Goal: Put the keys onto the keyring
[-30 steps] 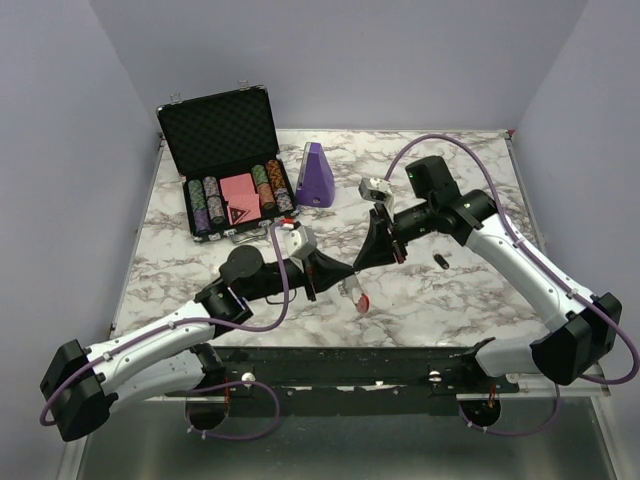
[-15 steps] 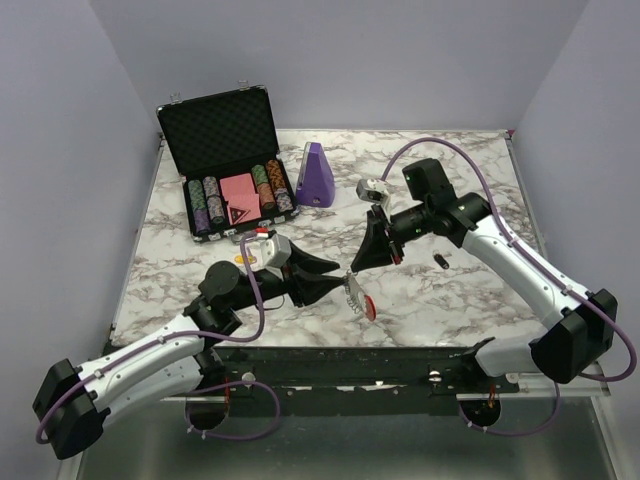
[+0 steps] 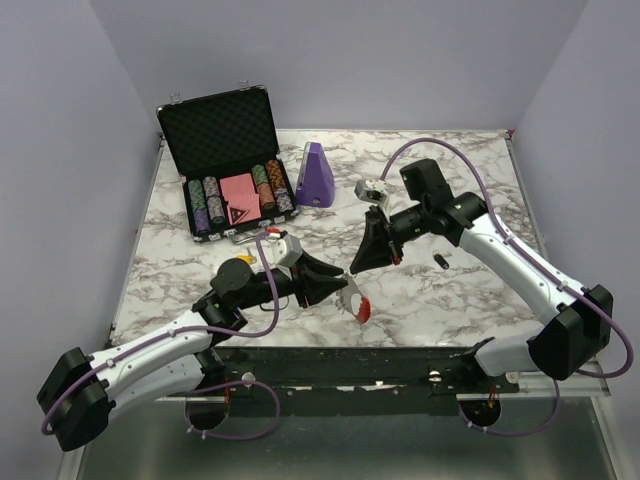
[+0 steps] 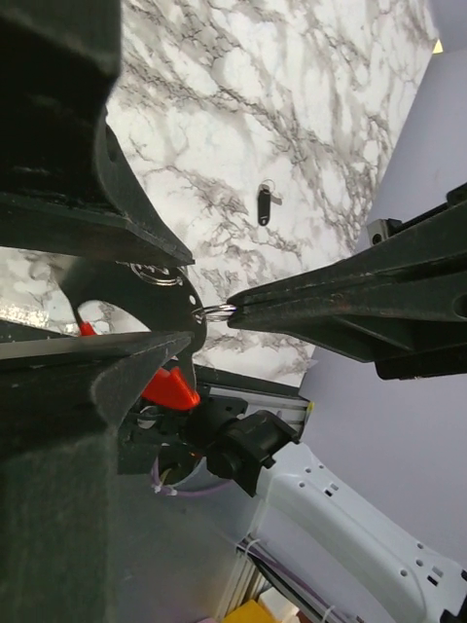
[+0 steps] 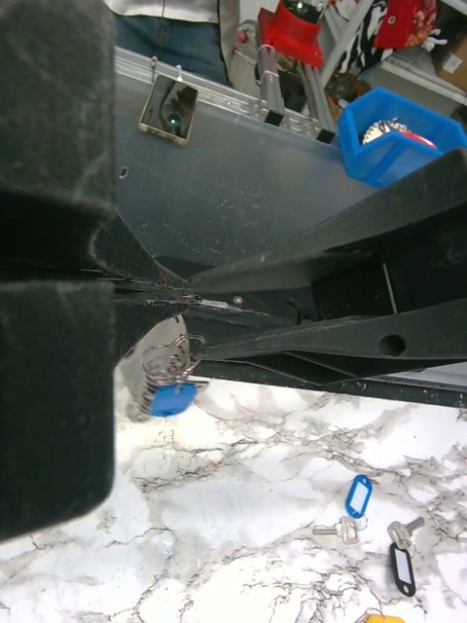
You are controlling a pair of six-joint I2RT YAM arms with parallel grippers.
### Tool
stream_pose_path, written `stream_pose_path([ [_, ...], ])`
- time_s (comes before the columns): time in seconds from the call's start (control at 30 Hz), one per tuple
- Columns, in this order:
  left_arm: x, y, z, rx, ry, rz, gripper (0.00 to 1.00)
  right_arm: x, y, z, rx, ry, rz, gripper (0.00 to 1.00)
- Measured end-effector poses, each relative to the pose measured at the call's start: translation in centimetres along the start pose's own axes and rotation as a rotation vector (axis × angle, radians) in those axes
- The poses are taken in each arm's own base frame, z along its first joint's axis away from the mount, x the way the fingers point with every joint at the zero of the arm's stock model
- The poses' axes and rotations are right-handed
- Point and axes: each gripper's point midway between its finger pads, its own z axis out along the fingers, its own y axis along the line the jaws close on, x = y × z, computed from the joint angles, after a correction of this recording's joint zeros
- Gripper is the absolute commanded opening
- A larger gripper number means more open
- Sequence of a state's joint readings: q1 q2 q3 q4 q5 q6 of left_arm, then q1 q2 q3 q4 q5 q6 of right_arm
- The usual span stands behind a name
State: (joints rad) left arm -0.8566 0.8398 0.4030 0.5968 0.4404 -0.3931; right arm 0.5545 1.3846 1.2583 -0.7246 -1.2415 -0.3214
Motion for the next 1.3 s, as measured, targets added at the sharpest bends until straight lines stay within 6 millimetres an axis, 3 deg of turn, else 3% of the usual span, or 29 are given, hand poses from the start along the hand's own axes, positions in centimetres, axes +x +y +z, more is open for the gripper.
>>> stream_pose_path([
  [0.13, 1.1, 0.4, 0.4, -0.003, 0.034, -0.013, 0.28, 0.0, -0.1, 0.1, -0.001, 0.0, 0.004, 0.0],
  [0.4, 1.2, 0.5, 0.9, 0.011, 0.04, -0.014, 0.27, 0.1, -0.3, 0.1, -0.001, -0.002, 0.009, 0.01],
  [0.9, 0.5, -0.2, 0.4, 0.023, 0.015, -0.021, 0.42, -0.1, -0.4, 0.1, 0.002, -0.006, 0.001, 0.0],
  [1.07, 0.0, -0.6, 0.0, 0.032, -0.014, -0.027, 0.42, -0.1, -0.6, 0.1, 0.009, -0.005, -0.002, 0.01],
  [1.3, 0.7, -0.2, 0.4, 0.023, 0.004, -0.067, 0.42, -0.1, -0.7, 0.1, 0.019, -0.002, -0.003, 0.0],
])
